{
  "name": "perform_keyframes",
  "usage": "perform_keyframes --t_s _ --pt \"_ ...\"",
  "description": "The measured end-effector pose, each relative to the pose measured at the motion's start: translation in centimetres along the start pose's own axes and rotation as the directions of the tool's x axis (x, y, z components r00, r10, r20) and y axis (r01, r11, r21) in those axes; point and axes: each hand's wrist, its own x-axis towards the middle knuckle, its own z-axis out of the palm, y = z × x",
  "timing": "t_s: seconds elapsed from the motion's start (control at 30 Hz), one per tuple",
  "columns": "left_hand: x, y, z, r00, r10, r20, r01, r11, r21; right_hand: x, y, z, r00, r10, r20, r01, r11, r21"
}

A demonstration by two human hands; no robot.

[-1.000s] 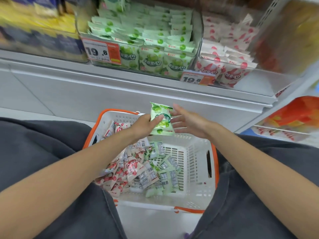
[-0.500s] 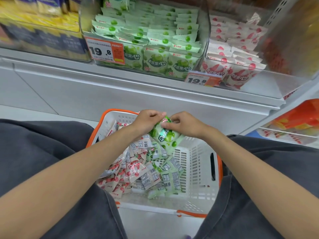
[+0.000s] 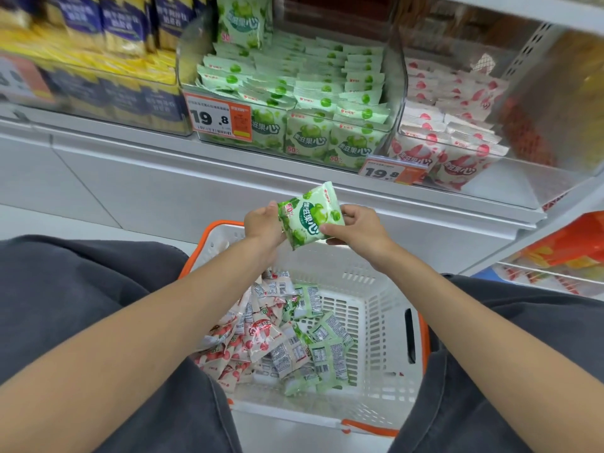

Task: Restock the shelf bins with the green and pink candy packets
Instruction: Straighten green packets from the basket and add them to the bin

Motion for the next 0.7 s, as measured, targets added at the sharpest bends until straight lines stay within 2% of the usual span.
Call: perform_keyframes --t_s 0.07,0.13,0.23,0.3,0.4,0.57,0.7 --pt "0.4 1.0 -0.4 0.99 0.143 -0.003 -0.142 0.984 0.106 0.4 -1.9 -0.2 0.991 -0.094 -0.099 0.087 0.993 -0.075" --pt "0.6 3.3 -0.9 0.95 0.311 -0.015 -0.303 0.935 0.183 1.2 -4.6 -0.7 0.969 -0.184 -0.167 0.171 0.981 -0.088" --pt "0.8 8.5 -2.0 0.833 0.552 -0.021 -0.52 0.797 0.306 2.8 -8.9 -1.1 0.933 -0.283 -0.222 0.269 0.959 -0.094" --pt "1.4 12.0 -2.9 0.745 0.666 -0.038 -0.604 0.697 0.388 4.3 -12.2 -1.3 0.915 -0.295 -0.275 0.288 0.955 -0.065" --pt "3.3 16.2 -4.2 0.619 0.775 -0.125 -0.624 0.582 0.522 7.7 -16.3 -1.1 0.905 -0.319 -0.281 0.335 0.942 0.009" --pt "6.8 19.2 -6.1 0.404 0.898 -0.175 -0.581 0.4 0.709 15.9 -21.3 1.3 0.876 -0.348 -0.335 0.362 0.932 -0.022" --pt "9.6 18.4 -7.6 0.386 0.916 -0.108 -0.595 0.337 0.73 21.5 -24.9 4.5 0.844 -0.402 -0.355 0.355 0.915 -0.194"
